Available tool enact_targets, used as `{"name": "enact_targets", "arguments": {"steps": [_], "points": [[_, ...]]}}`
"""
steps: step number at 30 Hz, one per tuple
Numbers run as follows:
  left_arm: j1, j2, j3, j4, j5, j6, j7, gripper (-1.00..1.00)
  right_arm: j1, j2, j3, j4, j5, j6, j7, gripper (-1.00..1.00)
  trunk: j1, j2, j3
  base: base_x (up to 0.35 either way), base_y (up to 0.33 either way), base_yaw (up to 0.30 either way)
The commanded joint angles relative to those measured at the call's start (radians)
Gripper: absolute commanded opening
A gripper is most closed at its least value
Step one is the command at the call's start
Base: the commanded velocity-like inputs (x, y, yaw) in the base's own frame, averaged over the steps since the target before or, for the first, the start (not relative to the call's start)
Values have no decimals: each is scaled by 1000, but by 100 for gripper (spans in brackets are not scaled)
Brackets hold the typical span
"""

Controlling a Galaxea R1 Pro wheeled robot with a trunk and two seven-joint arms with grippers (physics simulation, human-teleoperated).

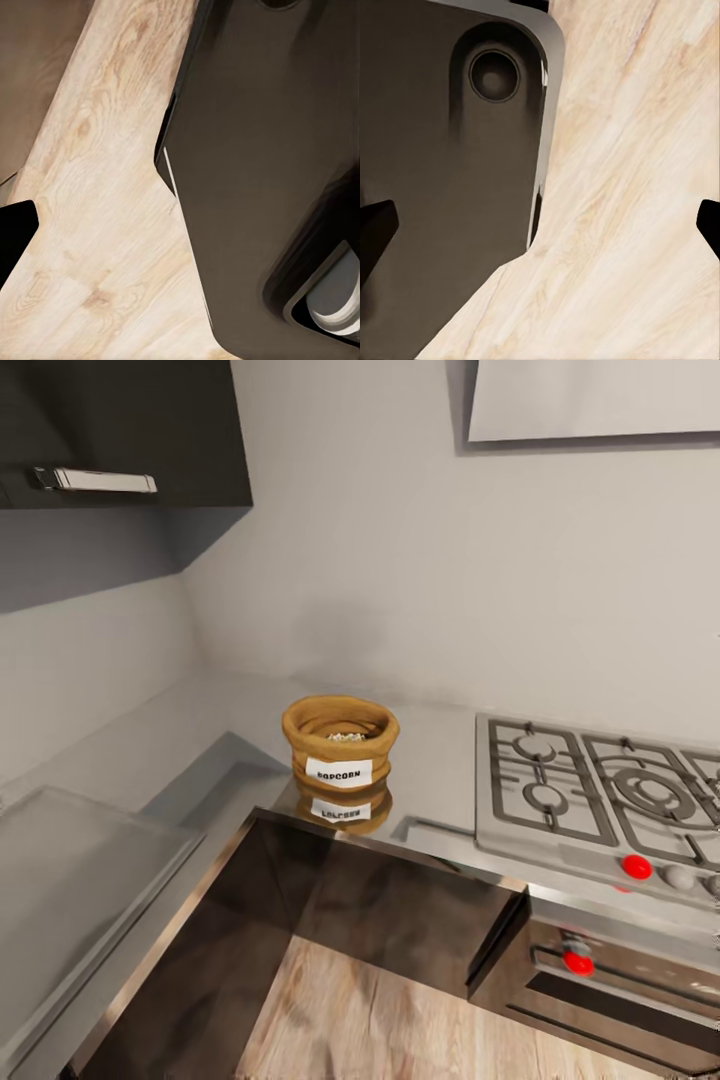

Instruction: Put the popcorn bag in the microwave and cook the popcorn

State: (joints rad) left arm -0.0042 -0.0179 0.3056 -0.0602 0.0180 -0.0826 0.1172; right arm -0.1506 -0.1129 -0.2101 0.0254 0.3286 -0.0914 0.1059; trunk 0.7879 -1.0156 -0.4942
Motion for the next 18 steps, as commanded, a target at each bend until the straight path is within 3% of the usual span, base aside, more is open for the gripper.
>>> {"name": "enact_targets", "arguments": {"steps": [1, 9, 18], "points": [[0, 0, 2, 0, 2, -3, 2, 100, -1, -1, -8, 3, 7, -5, 2, 100, 0, -1, -1, -261, 0, 0], [0, -1, 1, 0, 2, -3, 2, 100, -1, -1, -8, 2, 7, -5, 2, 100, 0, -1, -1, -252, 0, 0], [0, 1, 2, 1, 2, -3, 2, 100, -1, -1, -9, 2, 17, -5, -6, 100, 0, -1, -1, -31, 0, 0]]}}
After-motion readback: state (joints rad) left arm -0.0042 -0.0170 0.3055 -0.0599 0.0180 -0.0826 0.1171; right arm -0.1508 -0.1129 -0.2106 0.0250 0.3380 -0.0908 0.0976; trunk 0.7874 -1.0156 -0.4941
